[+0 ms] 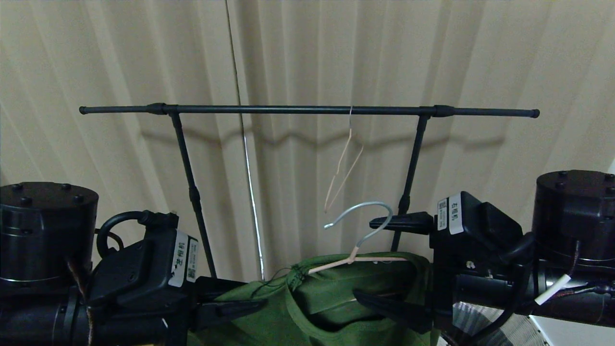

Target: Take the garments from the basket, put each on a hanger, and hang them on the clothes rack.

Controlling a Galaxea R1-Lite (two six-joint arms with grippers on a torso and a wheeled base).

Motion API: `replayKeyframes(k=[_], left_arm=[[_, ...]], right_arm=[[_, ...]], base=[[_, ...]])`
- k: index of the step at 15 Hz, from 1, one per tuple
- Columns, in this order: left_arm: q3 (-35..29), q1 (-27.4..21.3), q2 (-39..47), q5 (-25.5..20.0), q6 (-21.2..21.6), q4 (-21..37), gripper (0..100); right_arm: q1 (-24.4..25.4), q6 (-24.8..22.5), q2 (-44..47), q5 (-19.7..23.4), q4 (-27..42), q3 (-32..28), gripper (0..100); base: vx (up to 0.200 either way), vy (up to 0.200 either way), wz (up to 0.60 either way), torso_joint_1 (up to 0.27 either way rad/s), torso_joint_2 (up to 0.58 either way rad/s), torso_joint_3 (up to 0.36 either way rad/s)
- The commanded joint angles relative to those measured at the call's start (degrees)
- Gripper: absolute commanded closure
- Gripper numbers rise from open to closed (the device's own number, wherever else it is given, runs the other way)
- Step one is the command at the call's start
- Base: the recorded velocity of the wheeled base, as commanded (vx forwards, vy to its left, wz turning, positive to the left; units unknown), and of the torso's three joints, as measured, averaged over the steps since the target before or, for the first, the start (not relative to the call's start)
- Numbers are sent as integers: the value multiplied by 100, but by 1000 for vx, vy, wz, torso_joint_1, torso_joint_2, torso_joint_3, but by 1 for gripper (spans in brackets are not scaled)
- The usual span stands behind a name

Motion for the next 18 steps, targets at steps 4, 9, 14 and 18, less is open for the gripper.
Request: replayKeyframes(k=[4,9,14,18], left_arm=[[29,-6,-116,-1,-11,-1,100],[56,-6,-142,-18,-11,-1,100],[109,-6,-160,-18,-11,-1,100],[100,12,-195,-9,-72,7,0]], right_arm=[[-37,-2,60,3,-6,22,100],[-99,-10,60,-5,-6,48,100],[-108,-2,51,-5,-67,66,100],[-108,7,-63,-5,-102,180,100]], base=[[0,0,0,0,0,0],[0,0,0,0,0,0],[0,0,0,0,0,0],[0,0,0,0,0,0]])
